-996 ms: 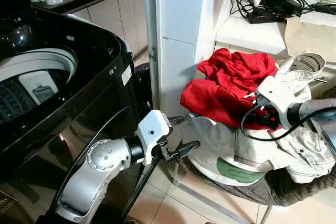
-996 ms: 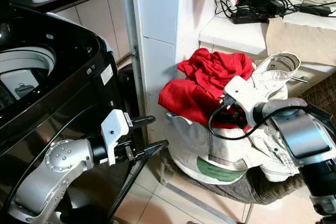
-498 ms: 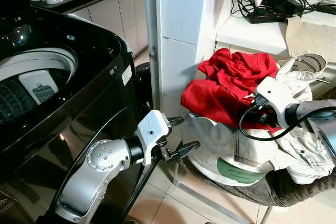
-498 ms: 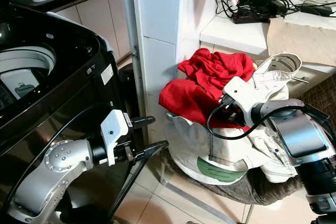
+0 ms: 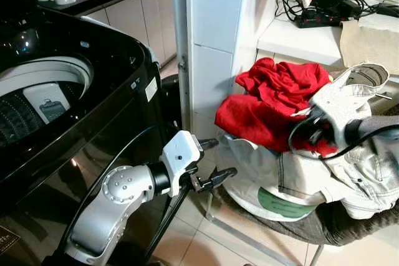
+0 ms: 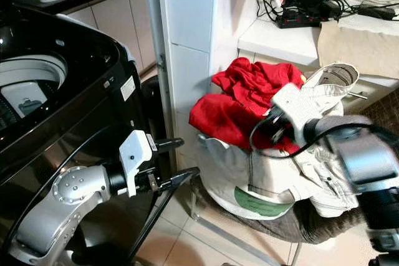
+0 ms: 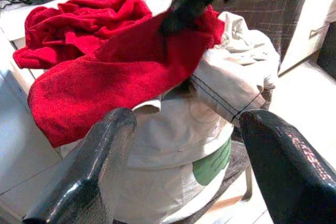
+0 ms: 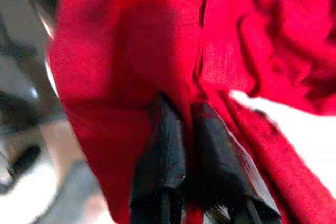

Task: Clothes washing

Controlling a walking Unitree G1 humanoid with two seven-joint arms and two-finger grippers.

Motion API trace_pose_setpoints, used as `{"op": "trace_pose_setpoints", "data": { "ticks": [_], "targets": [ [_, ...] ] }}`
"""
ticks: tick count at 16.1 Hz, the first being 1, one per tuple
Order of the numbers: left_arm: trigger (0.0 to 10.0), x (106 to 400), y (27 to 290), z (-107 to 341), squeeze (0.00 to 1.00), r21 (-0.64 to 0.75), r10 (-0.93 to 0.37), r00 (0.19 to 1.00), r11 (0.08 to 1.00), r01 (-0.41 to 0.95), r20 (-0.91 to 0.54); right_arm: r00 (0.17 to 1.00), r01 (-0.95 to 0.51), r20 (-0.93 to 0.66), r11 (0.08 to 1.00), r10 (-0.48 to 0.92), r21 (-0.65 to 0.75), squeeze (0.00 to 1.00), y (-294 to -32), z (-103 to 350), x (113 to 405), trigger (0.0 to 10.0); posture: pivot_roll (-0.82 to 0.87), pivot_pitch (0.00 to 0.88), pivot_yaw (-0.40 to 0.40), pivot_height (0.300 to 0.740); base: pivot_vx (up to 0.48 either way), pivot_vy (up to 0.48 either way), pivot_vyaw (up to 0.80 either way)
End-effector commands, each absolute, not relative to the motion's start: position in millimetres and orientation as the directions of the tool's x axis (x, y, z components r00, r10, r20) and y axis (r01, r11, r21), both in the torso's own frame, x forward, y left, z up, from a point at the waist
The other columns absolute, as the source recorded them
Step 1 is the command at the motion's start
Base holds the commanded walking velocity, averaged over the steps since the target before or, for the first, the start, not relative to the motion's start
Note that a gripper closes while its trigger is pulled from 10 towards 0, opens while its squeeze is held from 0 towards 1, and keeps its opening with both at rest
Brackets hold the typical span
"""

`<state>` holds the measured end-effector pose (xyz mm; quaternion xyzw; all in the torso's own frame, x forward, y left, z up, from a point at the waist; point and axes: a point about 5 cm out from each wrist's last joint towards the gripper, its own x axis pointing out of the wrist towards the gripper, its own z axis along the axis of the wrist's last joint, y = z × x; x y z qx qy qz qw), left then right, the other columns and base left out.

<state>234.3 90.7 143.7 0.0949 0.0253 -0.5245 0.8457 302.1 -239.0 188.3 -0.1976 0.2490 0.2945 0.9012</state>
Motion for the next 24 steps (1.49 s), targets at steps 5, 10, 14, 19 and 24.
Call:
{"op": "trace_pose_setpoints", "data": {
  "ticks": [5, 10, 14, 19, 24],
  "targets": [
    [10.0, 237.5, 92.0, 148.8, 0.0, 0.167, -0.875, 0.469, 0.447, 0.879, -0.125, 0.772, -0.62, -0.277, 0.775, 0.572, -0.126, 0.0, -239.6, 249.3, 301.6, 0.0, -0.07, 0.0, 0.027, 0.74, 0.0, 0.0, 0.0],
    [10.0, 266.7, 94.6, 198.8, 0.0, 0.235, -0.758, 0.625, 0.653, 0.72, 0.188, 0.699, -0.711, 0.132, 0.703, 0.703, 0.016, 0.0, -226.0, 306.3, 294.5, 0.0, -0.07, 0.0, 0.028, 0.74, 0.0, 0.0, 0.0],
    [10.0, 268.7, 80.1, 236.9, 1.0, 0.209, -0.765, 0.533, 0.624, 0.753, 0.362, 0.616, -0.774, 0.31, 0.63, 0.724, 0.066, 0.0, -219.0, 336.4, 289.8, 0.0, -0.08, 0.0, 0.021, 0.74, 0.0, 0.0, 0.0],
    [10.0, 266.8, 78.2, 202.8, 0.56, 0.268, -0.828, 0.542, 0.56, 0.784, 0.145, 0.771, -0.626, -0.301, 0.755, 0.562, -0.194, 0.87, -227.5, 254.9, 298.7, 10.0, -0.09, 0.0, 0.025, 0.74, 0.0, 0.0, 0.0],
    [10.0, 254.6, 101.4, 173.7, 0.0, 0.239, -0.849, 0.525, 0.498, 0.833, -0.06, 0.706, -0.686, -0.379, 0.709, 0.598, -0.161, 1.0, -216.8, 246.0, 298.4, 10.0, -0.07, 0.0, 0.01, 0.74, 0.0, 0.0, 0.0]
  ]
}}
